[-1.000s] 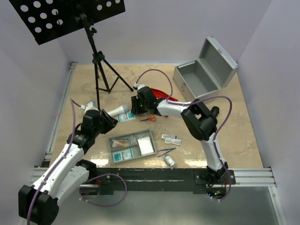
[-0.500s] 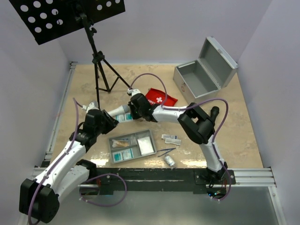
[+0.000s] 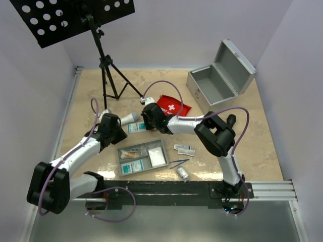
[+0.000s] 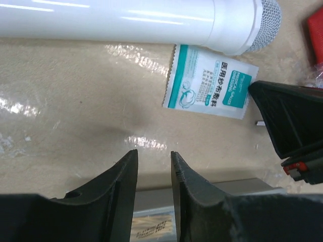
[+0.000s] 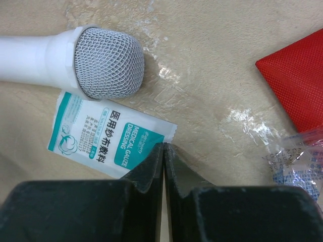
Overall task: Organize the medicine kit
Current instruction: Pick up the medical item at the center of the board.
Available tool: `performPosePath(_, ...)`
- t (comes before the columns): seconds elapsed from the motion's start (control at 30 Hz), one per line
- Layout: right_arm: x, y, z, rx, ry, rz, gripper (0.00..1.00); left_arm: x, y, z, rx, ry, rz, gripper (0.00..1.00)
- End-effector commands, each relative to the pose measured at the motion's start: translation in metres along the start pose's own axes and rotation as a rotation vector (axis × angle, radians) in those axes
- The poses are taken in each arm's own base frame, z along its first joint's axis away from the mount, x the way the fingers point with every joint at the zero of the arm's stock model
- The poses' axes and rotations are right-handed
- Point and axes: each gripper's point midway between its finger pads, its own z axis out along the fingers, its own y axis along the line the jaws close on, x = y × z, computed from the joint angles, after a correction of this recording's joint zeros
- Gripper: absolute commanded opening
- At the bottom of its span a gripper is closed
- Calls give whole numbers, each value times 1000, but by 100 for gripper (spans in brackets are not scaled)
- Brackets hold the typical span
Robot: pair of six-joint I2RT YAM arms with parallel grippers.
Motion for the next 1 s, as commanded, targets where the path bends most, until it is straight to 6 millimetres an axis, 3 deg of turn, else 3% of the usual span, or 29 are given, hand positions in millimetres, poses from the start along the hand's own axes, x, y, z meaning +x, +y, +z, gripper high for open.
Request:
performPosePath(0.0,58,-36,-7,122,159,-77,7,-29,-21,5,27,-70,37,37)
performPosePath(0.23,70,-34,-8,110,174,-83,7,-34,-29,25,15,-49,70,39)
performPosePath(0.97,62,-22,-9,57,162,-79,6,-12,-15,63,-82,39,105,37)
